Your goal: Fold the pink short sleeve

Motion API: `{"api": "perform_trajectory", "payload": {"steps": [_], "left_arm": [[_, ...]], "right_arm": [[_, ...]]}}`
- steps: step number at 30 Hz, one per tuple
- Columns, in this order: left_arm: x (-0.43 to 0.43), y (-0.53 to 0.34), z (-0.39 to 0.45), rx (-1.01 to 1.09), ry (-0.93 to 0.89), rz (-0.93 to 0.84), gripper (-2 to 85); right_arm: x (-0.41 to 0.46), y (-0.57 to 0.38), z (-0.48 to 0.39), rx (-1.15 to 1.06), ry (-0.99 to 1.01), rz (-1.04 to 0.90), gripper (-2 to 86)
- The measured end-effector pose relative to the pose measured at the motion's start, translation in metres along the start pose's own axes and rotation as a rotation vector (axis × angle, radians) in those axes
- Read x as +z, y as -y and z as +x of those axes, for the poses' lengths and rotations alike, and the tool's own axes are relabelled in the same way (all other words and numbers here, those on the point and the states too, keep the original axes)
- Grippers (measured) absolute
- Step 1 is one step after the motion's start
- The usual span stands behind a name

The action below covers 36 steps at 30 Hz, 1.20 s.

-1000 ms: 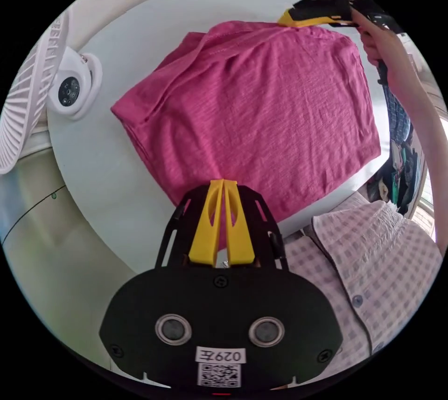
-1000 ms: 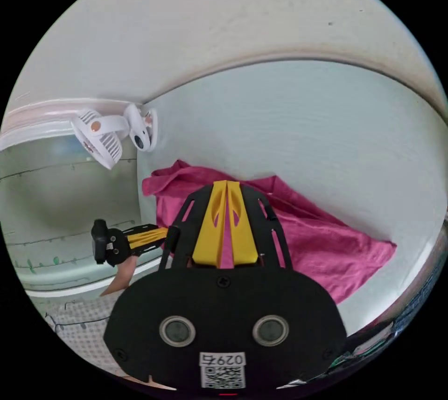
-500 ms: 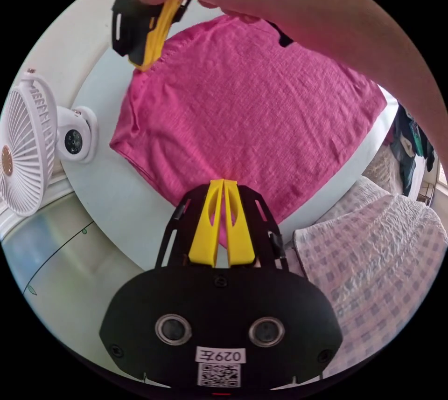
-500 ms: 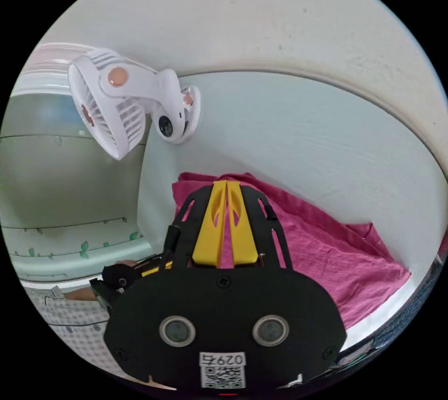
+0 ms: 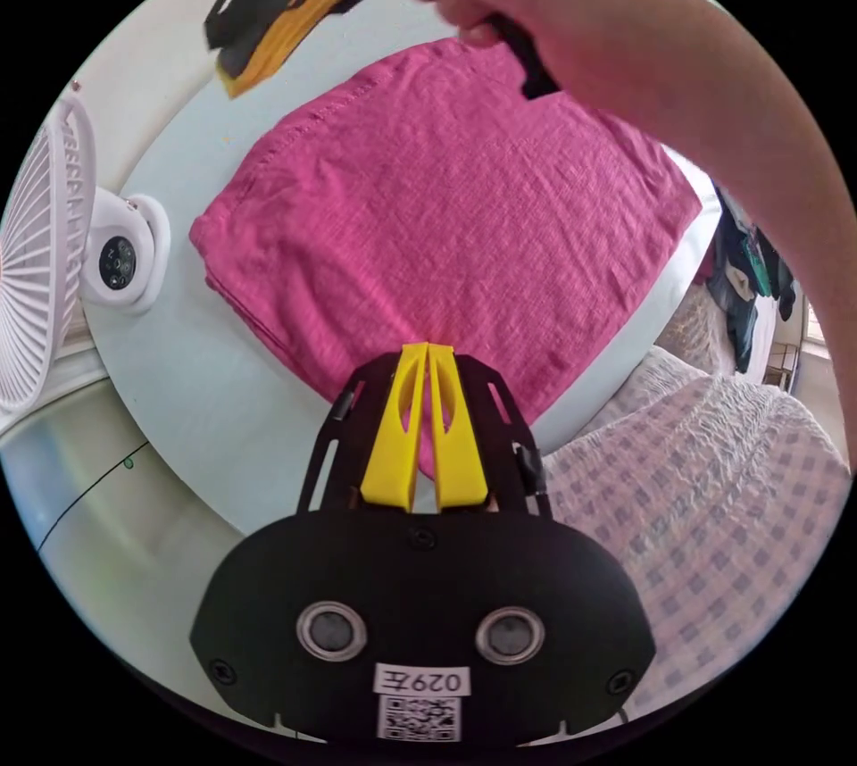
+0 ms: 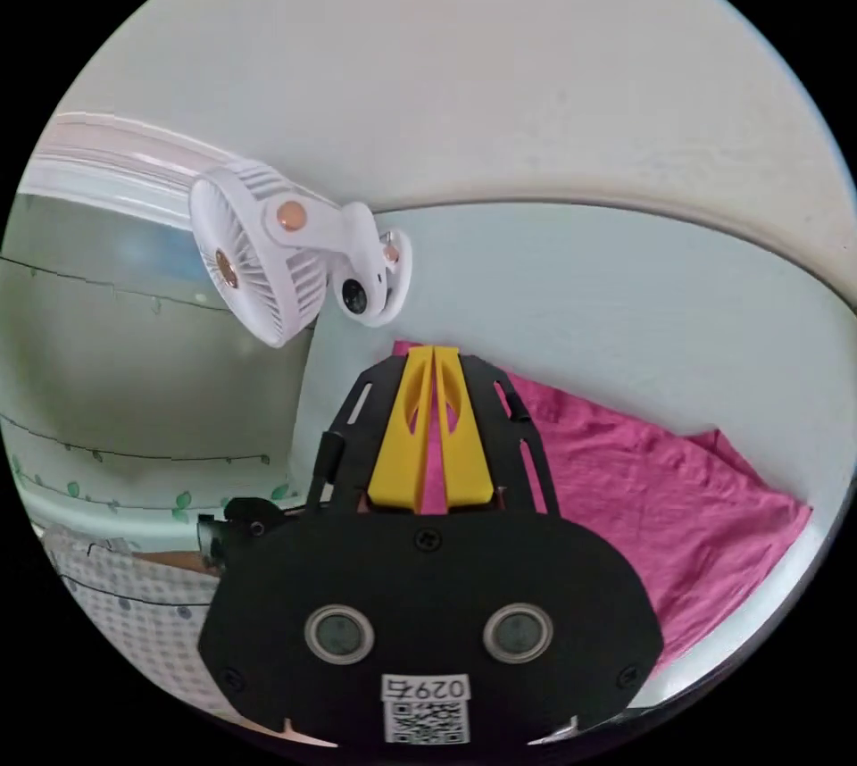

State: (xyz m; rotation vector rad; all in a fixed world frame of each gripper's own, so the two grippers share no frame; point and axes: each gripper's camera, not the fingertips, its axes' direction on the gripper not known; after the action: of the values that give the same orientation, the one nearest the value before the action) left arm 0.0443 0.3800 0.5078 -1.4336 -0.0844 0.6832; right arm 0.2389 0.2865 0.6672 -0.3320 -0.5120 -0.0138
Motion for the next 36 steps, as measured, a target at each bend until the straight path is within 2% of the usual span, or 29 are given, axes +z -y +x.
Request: {"api": "perform_trajectory", "payload": {"steps": [3,5,8,11,17,20,24,29,31,34,36], "left_arm": [[-0.001,-0.013,-0.007,0.01,-0.022,0.012,-1.0],[-0.001,-0.023,-0.013,0.015,-0.039,0.018,-1.0],[-0.001,-0.033,-0.022,-0.001,-0.06,0.006,-1.0],[0.0,-0.043,-0.028,-0.024,-0.066,-0.01,-1.0],[0.0,-0.068,-0.042,-0.07,-0.071,-0.025,-1.0],[0.001,-0.083,-0.05,-0.054,-0.08,-0.027,-1.0],[-0.009,-0.12,-0.067,-0.129,-0.118,0.014,-1.0],[-0.016,-0.197,-0.088,-0.277,-0.265,0.101,-1.0],[-0.009,-0.219,-0.092,-0.32,-0.261,0.102,-1.0],[0.019,-0.244,-0.095,-0.341,-0.17,-0.019,-1.0],[0.021,-0.261,-0.097,-0.338,-0.142,0.015,-1.0]], "right_arm": [[-0.053,-0.051,0.032,0.116,-0.107,0.055,-0.5],[-0.09,-0.109,0.069,0.3,-0.2,0.093,-0.4],[-0.12,-0.193,0.101,0.508,-0.181,0.147,-0.4],[-0.124,-0.262,0.1,0.592,-0.129,0.134,-0.4],[-0.094,-0.348,0.086,0.716,-0.192,0.021,-0.3],[-0.101,-0.37,0.088,0.757,-0.086,0.107,-0.3],[-0.117,-0.371,0.064,0.67,-0.193,0.136,-0.3],[-0.106,-0.369,0.045,0.64,-0.146,0.093,-0.4],[-0.096,-0.368,0.039,0.67,-0.178,0.029,-0.4],[-0.085,-0.369,0.024,0.667,-0.177,0.001,-0.4],[-0.081,-0.366,0.013,0.686,-0.184,-0.02,-0.4]]}}
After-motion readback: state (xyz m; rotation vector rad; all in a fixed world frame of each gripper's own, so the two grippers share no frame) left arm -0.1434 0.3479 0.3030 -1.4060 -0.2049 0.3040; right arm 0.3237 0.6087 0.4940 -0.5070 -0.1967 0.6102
